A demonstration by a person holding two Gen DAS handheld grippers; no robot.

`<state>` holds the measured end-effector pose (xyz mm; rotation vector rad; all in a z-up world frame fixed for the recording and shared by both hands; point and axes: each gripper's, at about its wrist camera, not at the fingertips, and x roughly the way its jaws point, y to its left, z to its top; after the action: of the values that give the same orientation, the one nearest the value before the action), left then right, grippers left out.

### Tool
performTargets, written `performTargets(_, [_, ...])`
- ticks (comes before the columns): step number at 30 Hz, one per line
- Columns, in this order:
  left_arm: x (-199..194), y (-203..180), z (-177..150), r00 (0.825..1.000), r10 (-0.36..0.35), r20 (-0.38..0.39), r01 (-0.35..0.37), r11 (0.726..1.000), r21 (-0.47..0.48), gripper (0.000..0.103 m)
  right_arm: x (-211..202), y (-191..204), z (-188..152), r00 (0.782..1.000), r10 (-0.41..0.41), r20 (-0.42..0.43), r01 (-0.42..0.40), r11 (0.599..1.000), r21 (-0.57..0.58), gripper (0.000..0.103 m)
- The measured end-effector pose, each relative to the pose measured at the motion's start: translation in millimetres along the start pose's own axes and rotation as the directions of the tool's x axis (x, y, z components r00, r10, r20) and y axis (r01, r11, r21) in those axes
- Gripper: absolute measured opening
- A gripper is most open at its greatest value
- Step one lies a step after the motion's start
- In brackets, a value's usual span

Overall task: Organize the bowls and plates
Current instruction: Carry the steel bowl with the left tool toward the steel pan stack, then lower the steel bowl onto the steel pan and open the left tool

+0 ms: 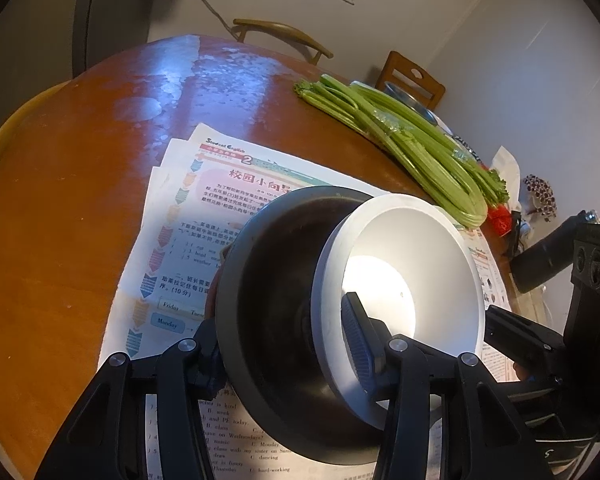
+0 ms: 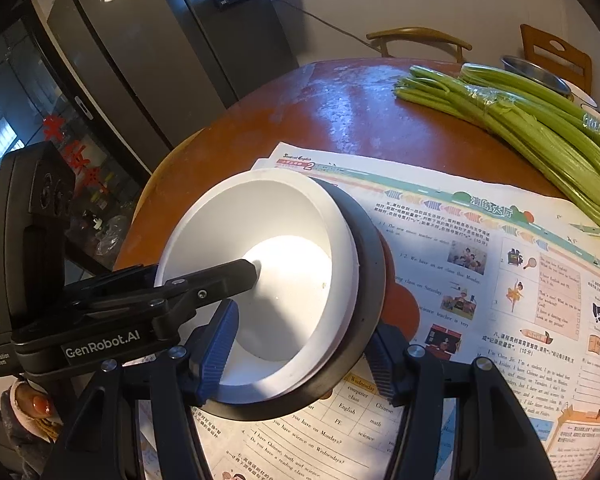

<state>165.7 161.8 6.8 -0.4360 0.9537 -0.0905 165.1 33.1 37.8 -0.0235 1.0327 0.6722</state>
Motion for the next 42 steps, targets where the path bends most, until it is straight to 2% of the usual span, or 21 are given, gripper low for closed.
performTargets(7, [-12, -3, -3, 0.999, 0.033, 0.034, -0.033, 0.999, 0.014, 0.062, -6, -3, 1, 0.997, -0.065, 0.032, 0.065, 0.998, 0.001, 0.06])
performTargets(14, [-34, -3, -10, 0.995, 0.059, 0.084, -0.059, 0.998, -0.004, 0.065, -29, 2, -4, 0.991, -0.089, 0.098, 0.092, 0.996, -0.02, 0.06])
performTargets(17, [-54, -8, -19, 0.984, 0.094, 0.152, -0.095, 0.995, -0.001, 0.068, -42, 7, -9, 0.988, -0.092, 0.124, 0.097, 0.995, -0.033, 0.06])
performTargets(20, [-72, -19, -35, 0.965, 0.144, 0.217, -0.149, 0.989, 0.009, 0.07, -57, 15, -20, 0.982, -0.099, 0.161, 0.11, 0.992, -0.059, 0.06])
performTargets(25, [-88, -37, -70, 0.941, 0.21, 0.264, -0.221, 0.975, 0.011, 0.071, -79, 29, -52, 0.97, -0.119, 0.212, 0.147, 0.981, -0.123, 0.06])
performTargets(30, [-86, -48, -100, 0.943, 0.235, 0.236, -0.247, 0.969, 0.022, 0.071, -94, 31, -88, 0.959, -0.158, 0.236, 0.193, 0.972, -0.136, 0.06])
performTargets(32, [-85, -53, -111, 0.946, 0.239, 0.221, -0.254, 0.966, 0.04, 0.071, -99, 29, -99, 0.959, -0.157, 0.237, 0.191, 0.973, -0.13, 0.06])
performTargets(37, [-83, -61, -136, 0.936, 0.273, 0.222, -0.287, 0.957, 0.032, 0.071, -108, 23, -125, 0.957, -0.172, 0.235, 0.199, 0.975, -0.095, 0.06])
performTargets(40, [-81, -66, -146, 0.943, 0.258, 0.209, -0.272, 0.961, 0.041, 0.071, -114, 24, -139, 0.951, -0.183, 0.248, 0.21, 0.974, -0.086, 0.06])
performTargets(42, [-82, -66, -151, 0.94, 0.269, 0.208, -0.284, 0.958, 0.041, 0.071, -117, 23, -145, 0.952, -0.177, 0.251, 0.203, 0.976, -0.078, 0.06])
